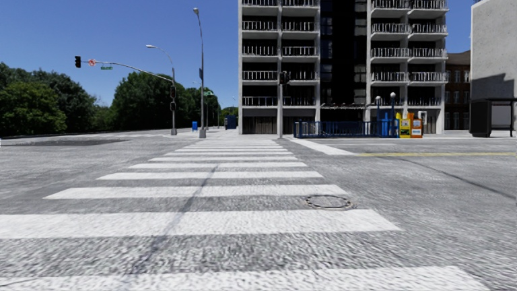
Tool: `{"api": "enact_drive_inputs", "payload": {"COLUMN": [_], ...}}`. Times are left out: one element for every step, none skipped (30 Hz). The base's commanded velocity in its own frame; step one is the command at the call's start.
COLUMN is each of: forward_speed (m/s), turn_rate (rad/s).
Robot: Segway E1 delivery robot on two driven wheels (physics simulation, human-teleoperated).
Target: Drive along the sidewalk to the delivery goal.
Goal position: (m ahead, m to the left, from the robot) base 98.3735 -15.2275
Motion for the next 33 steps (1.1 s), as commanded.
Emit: {"api": "enact_drive_inputs", "payload": {"forward_speed": [2.0,2.0,2.0,2.0,2.0,2.0,2.0,2.0,2.0,2.0,2.0,2.0,2.0,2.0,2.0,2.0,2.0,2.0,2.0,2.0,2.0,2.0,2.0,2.0,2.0,2.0,2.0,2.0,2.0,2.0,2.0,2.0,2.0], "turn_rate": [0.0,0.0,0.0,0.0,0.0,0.0,0.0,0.0,0.0,0.0,0.0,0.0,0.0,0.0,0.0,0.0,0.0,0.06,0.12,0.18,0.27,0.27,0.34,0.36,0.36,0.36,0.37,0.31,0.0,0.0,0.0,0.0,0.0]}}
